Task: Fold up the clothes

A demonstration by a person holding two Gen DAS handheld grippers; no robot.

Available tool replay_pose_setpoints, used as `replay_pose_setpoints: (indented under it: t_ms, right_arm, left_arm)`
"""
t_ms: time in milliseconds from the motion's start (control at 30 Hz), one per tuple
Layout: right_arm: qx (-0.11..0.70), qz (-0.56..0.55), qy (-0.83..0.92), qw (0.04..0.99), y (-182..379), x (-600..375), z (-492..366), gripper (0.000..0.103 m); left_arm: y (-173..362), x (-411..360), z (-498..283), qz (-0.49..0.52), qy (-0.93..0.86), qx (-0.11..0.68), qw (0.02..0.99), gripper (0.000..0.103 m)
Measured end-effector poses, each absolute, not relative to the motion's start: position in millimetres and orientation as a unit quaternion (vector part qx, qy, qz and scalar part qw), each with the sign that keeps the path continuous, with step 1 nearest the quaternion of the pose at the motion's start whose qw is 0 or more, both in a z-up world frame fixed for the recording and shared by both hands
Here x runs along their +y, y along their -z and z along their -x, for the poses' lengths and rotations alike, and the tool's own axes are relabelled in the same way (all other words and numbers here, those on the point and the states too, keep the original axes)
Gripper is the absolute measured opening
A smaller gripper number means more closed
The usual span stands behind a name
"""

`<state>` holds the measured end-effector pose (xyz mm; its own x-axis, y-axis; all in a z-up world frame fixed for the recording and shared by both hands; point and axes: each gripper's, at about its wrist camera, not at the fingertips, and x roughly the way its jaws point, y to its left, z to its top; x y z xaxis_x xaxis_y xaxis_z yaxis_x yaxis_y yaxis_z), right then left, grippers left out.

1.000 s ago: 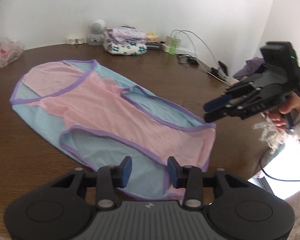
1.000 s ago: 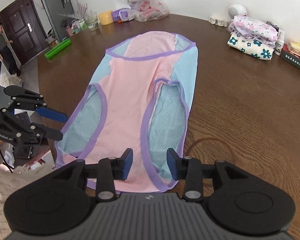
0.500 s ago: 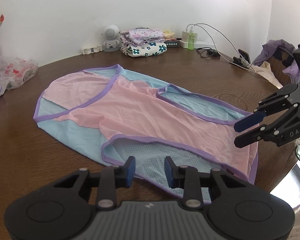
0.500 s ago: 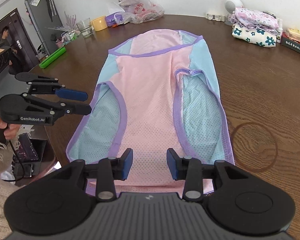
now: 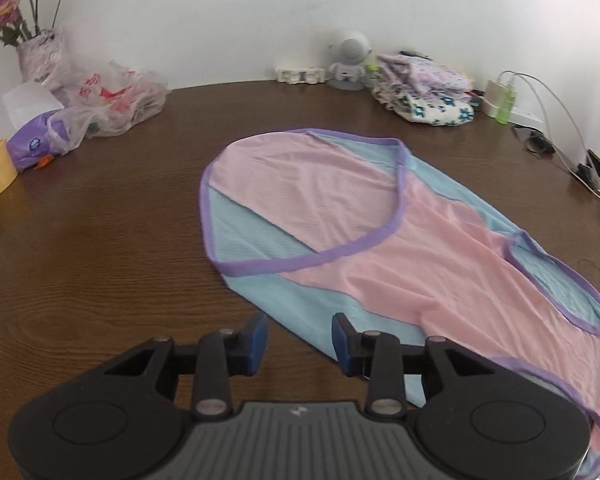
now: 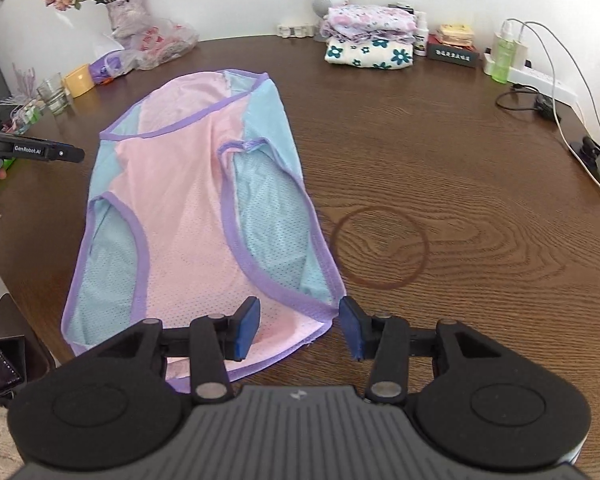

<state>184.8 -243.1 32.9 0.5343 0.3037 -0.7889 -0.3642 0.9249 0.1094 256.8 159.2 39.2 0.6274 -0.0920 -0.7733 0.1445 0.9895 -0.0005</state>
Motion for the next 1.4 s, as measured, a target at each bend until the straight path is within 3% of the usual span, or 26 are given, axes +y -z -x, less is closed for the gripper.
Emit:
replay_pose_setpoints:
  t_ms: [100,467,567,667,700,900,1133,1400]
  right_arm:
    - [0.454,0.026,-0.171,0.874,-30,-243,-188,0.049]
    - [0.48,0.001,-0.129,0.868,-15,-235,-195,0.05]
    - [0.481,0.002,-0.127,0.868,-10,-232,-196,0.05]
    - [0.475,0.019,-0.13,0.87,-8,-227,-196,0.049]
    - [0.473,0.032,-0.131,0.871,-8,-226,-196,0.043]
    - [0.466,0.076,-0.149,0.869,-9,-235,-199,0.026]
    - [0.458,0.109,-0.144,0.87,-9,-276,-218,0.026]
    - [0.452,0.123,-0.128,0.874,-8,-331,-279,0.026]
  left_arm:
    - [-39,187,-291,-0.022,0.045,0.448,0.893,0.04]
    - [-24,203,-354,-0.027,0.033,0.456,0.889,0.038]
    - [-21,204,-360,-0.034,0.034,0.452,0.891,0.029]
    - [-22,199,-358,-0.047,0.041,0.455,0.888,0.014]
    - [-22,197,-356,-0.055,0.043,0.455,0.888,0.01]
    - [-22,173,-321,-0.125,0.036,0.46,0.878,0.006]
    - [-17,118,-232,-0.204,0.042,0.456,0.865,0.002]
    - [-22,62,-153,-0.157,0.107,0.484,0.854,0.002]
